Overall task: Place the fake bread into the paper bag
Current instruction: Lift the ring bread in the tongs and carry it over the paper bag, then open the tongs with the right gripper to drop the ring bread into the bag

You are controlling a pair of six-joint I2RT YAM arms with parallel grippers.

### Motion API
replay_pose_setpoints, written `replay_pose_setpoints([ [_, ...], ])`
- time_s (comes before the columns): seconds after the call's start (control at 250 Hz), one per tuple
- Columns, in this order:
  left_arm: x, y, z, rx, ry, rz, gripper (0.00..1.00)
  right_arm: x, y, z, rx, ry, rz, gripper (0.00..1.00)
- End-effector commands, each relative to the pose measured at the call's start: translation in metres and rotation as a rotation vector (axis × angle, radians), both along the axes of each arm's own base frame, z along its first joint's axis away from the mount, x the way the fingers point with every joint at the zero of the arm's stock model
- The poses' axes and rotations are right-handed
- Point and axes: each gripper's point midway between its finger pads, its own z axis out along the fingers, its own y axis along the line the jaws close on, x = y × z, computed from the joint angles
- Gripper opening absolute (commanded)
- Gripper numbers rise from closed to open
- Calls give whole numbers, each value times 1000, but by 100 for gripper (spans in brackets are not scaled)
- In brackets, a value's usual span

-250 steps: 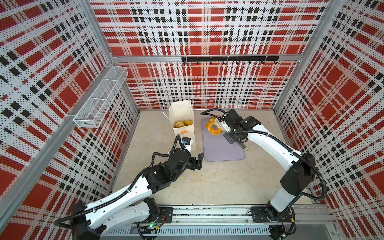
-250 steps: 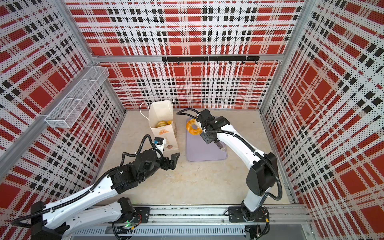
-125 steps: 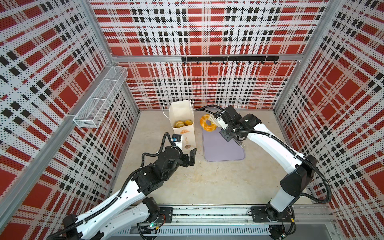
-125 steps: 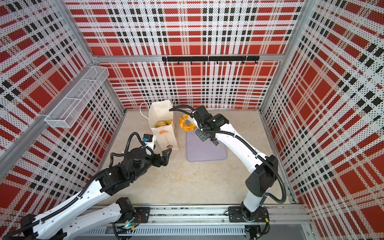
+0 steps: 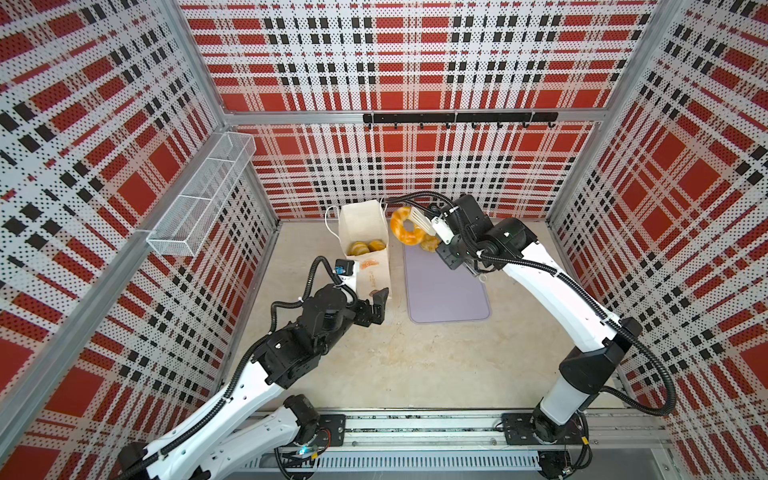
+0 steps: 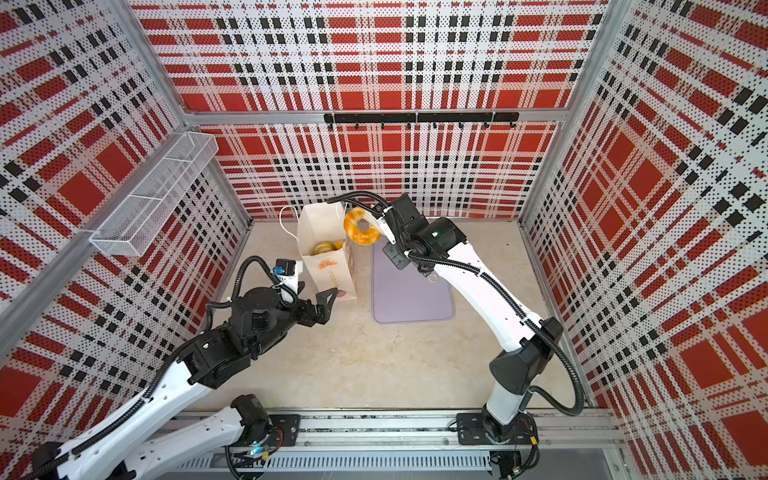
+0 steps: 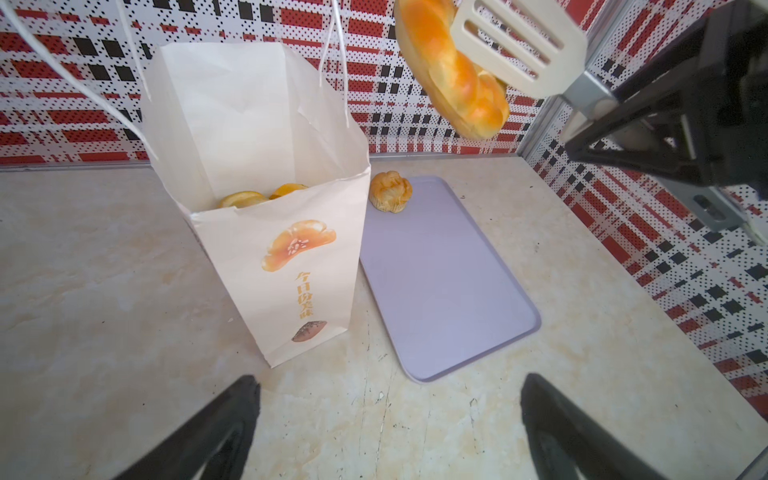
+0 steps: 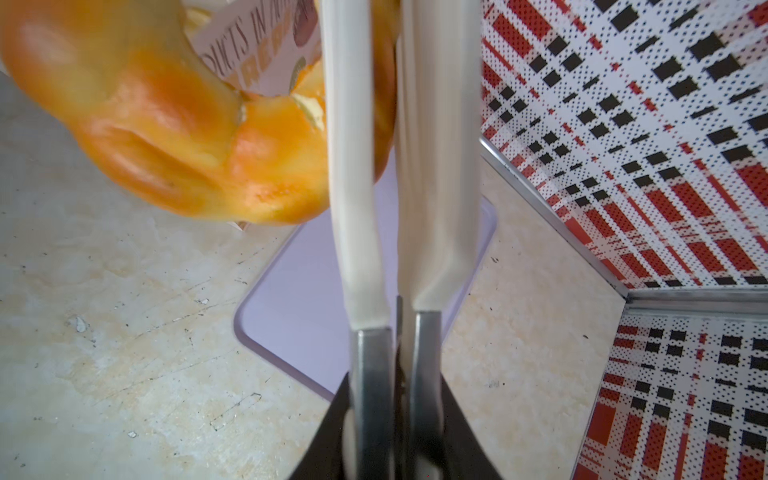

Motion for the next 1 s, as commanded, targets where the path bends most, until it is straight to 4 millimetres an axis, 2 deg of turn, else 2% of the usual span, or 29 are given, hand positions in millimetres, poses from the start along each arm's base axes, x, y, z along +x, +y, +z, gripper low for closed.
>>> replay_pose_setpoints([
  [0.0,-1,6,17,-34,-29,-5,99,9,17,19,27,-67,32,28],
  [0.236,1,27,18,-61,-27,53,99,13,50,44,61,-161,106,29],
  [0.44,3,39,14,-83,-1,88,99,19,73,51,81,-214,124,29],
  [0.672,6,47,6,-103,35,113,99,27,101,48,106,-280,121,30],
  [0.868,6,53,0,-101,50,134,99,38,110,47,91,-316,98,30],
  [0.993,5,55,-3,-107,55,139,99,44,113,39,63,-330,80,30],
])
